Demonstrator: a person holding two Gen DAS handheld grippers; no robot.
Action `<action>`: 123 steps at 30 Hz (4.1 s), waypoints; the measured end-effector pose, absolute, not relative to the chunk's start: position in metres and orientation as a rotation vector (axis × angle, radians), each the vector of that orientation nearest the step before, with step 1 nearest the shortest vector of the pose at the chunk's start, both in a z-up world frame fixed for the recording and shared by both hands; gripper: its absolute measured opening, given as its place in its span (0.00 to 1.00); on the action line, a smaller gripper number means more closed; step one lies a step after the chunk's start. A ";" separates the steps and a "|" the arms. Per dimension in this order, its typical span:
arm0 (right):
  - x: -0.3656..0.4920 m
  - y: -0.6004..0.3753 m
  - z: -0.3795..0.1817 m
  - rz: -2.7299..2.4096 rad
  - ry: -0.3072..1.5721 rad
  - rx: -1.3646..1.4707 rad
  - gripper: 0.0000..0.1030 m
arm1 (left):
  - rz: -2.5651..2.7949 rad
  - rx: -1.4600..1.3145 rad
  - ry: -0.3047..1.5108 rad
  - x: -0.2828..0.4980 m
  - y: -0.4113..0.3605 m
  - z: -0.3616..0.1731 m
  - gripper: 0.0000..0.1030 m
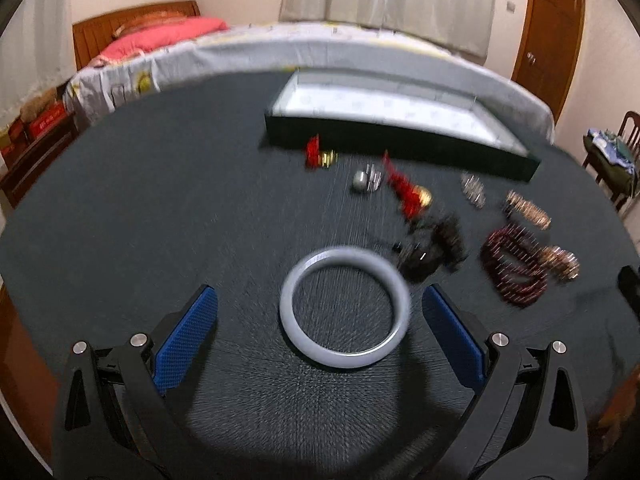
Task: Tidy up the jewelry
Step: 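Lower the left gripper around the white jade bangle, then close the left gripper on the bangle while the right gripper grasps the gold brooch, then carry the bangle and brooch into the white-lined box with both grippers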
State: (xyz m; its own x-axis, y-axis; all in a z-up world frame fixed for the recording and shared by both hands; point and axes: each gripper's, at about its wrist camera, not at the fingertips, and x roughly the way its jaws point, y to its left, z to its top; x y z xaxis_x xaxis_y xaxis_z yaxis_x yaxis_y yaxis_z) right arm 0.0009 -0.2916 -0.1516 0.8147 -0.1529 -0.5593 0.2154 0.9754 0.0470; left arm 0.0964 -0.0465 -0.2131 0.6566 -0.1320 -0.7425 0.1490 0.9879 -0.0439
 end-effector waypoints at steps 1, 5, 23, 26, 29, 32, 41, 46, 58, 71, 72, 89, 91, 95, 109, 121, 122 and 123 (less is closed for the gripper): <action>0.002 -0.292 -0.153 -0.195 0.592 0.114 0.94 | -0.153 0.028 0.844 0.099 -0.047 -0.218 0.97; 0.005 -0.292 -0.162 -0.182 0.608 0.127 0.94 | -0.150 0.062 0.817 0.100 -0.051 -0.225 0.97; 0.027 -0.296 -0.166 -0.173 0.657 0.126 0.94 | -0.194 0.079 0.793 0.097 -0.052 -0.220 0.67; 0.034 -0.298 -0.166 -0.173 0.676 0.133 0.93 | -0.176 0.074 0.797 0.098 -0.048 -0.220 0.67; 0.042 -0.300 -0.168 -0.174 0.694 0.136 0.93 | -0.150 0.060 0.786 0.101 -0.042 -0.217 0.67; 0.050 -0.300 -0.171 -0.171 0.719 0.147 0.93 | -0.139 0.071 0.769 0.103 -0.041 -0.213 0.67; 0.066 -0.298 -0.183 -0.154 0.796 0.159 0.54 | -0.141 0.055 0.762 0.105 -0.038 -0.210 0.67; 0.071 -0.295 -0.187 -0.151 0.816 0.159 0.54 | -0.139 0.054 0.766 0.105 -0.038 -0.210 0.67; 0.070 -0.283 -0.189 -0.135 0.835 0.092 0.61 | -0.139 0.055 0.766 0.105 -0.039 -0.210 0.67; 0.068 -0.289 -0.187 -0.134 0.832 0.094 0.40 | -0.142 0.055 0.765 0.105 -0.039 -0.210 0.67; 0.068 -0.289 -0.186 -0.133 0.834 0.089 0.39 | -0.141 0.056 0.764 0.105 -0.040 -0.210 0.67; 0.076 -0.293 -0.185 -0.109 0.827 0.113 0.34 | -0.143 0.052 0.758 0.104 -0.041 -0.208 0.67; 0.075 -0.295 -0.183 -0.110 0.818 0.118 0.30 | -0.141 0.054 0.753 0.104 -0.041 -0.207 0.67; 0.073 -0.300 -0.181 -0.102 0.806 0.145 0.20 | -0.143 0.054 0.750 0.103 -0.041 -0.205 0.67; 0.064 -0.304 -0.168 -0.080 0.768 0.183 0.10 | -0.152 0.059 0.721 0.100 -0.043 -0.191 0.67; 0.051 -0.310 -0.115 -0.062 0.635 0.206 0.10 | -0.190 0.055 0.648 0.095 -0.056 -0.156 0.67; 0.050 -0.310 -0.108 -0.059 0.617 0.209 0.10 | -0.193 0.055 0.641 0.095 -0.058 -0.153 0.67; 0.049 -0.310 -0.103 -0.056 0.603 0.213 0.10 | -0.198 0.054 0.629 0.095 -0.060 -0.148 0.67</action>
